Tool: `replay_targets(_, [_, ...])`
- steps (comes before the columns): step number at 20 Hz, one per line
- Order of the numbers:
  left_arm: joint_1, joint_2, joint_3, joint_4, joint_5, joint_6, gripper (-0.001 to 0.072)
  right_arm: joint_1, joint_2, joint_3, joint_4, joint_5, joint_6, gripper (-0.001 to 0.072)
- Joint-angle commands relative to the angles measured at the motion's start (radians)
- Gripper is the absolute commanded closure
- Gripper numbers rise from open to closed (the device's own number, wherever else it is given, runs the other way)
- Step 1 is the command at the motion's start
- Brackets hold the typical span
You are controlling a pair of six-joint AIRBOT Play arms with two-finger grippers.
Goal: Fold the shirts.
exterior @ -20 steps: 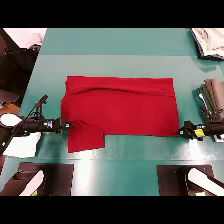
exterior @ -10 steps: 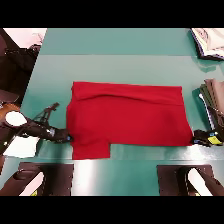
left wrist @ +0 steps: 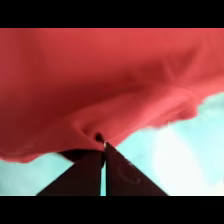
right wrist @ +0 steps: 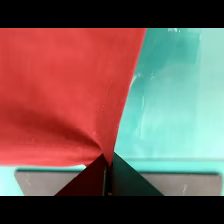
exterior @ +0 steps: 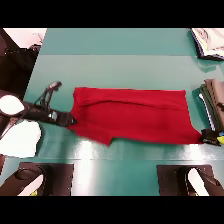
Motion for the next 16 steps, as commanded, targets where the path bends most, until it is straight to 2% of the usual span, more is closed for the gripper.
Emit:
replay_targets(1, [-0.005,-0.121,0.167,0.082,0.111,-0.004,0.0680,0.001,-0.129,0.121,0.062,-0.074,0.002,0.0695])
replay_targets(4, [-0.005,-0.279,0.246,0.074,0.238,-0.005,0.0680,0.004,-0.269,0.220,0.181,-0.147,-0.005,0.0695])
replay_targets(8, [-0.005,-0.449,0.341,0.074,0.269,-0.005,0.0679,0.081,-0.442,0.346,0.207,-0.208,-0.005,0.0695])
replay_targets(16, [-0.005,-0.508,0.356,0.079,0.457,-0.013,0.0679,0.197,-0.689,0.580,0.216,-0.262,0.015,0.0693])
